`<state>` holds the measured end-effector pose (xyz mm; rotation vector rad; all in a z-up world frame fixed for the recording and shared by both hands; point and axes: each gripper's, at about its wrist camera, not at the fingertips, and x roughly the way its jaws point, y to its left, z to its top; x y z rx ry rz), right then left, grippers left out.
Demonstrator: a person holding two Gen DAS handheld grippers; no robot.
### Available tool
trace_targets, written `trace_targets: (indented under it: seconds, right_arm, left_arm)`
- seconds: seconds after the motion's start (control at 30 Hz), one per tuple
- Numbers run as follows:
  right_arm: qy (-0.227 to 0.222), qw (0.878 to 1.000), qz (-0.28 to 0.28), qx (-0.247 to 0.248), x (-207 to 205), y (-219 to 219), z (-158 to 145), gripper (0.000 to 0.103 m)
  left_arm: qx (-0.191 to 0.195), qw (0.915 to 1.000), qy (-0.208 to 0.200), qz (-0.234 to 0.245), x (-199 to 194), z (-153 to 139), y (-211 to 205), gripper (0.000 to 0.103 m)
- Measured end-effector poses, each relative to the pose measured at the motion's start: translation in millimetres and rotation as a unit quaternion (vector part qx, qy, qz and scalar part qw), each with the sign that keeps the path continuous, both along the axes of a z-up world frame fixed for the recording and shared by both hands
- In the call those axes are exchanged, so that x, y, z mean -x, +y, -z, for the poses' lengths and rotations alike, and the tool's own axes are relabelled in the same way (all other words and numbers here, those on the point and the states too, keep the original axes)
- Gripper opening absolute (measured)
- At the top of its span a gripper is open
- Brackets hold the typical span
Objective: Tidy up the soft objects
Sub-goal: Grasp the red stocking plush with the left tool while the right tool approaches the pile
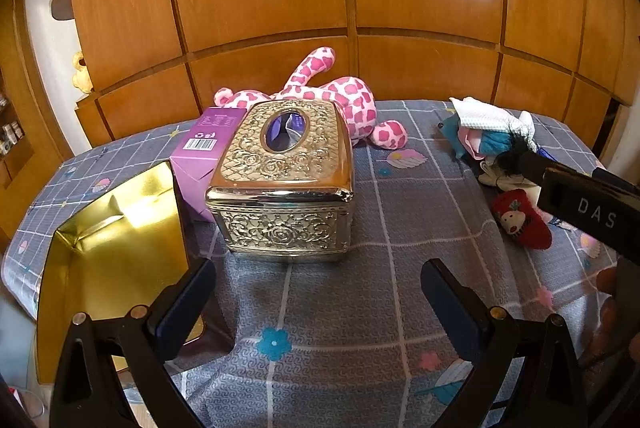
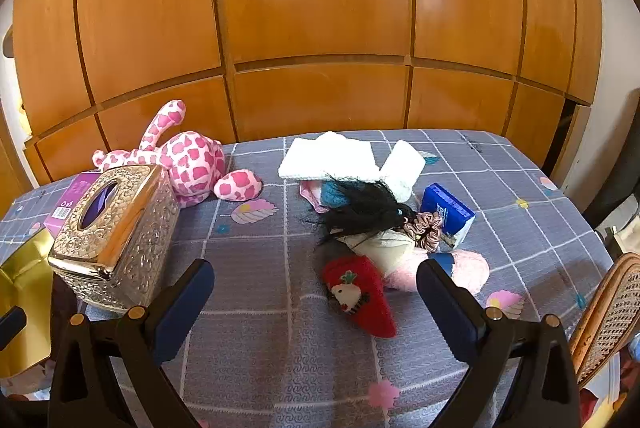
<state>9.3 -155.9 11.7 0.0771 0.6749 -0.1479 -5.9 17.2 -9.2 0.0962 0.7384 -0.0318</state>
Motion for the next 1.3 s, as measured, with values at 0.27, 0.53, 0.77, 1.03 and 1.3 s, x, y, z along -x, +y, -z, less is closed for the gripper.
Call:
trace_targets:
  seconds: [0.27, 0.53, 0.77, 1.03, 1.3]
  right_arm:
    - [-0.003, 1.0, 0.016, -0.004, -0.5, -16.0, -6.0, 0.103]
    - [-0.007, 0.999, 0.052, -0.014, 0.2, -47.3, -12.4, 0.103]
    - [-0.005, 0.997, 0.072, -0.041, 0.5, -75.9, -17.9, 0.103]
    - [-0.004, 0.989, 0.139, -0.054, 11.0, -138.7, -20.7, 0.103]
    - [-0.001, 0.983, 0.162, -0.081, 16.1, -172.0, -15.0, 0.103]
  left_arm:
    - [-0.003, 0.9999, 0.003, 0.013, 0.2, 1.0, -5.1, 0.103]
    - [-0.005, 0.9997, 0.003, 0.024, 0.1, 0.9, -11.3, 0.103]
    - [0.068, 0.9927, 0.029, 0.095, -5.9, -1.9, -12.5, 0.103]
    - [0.101, 0.9771, 0.085, 0.167, -27.0, 4.7, -44.6, 0.103]
    - [0.155, 0.9573, 0.136, 0.202, -63.4, 23.9, -89.5, 0.103]
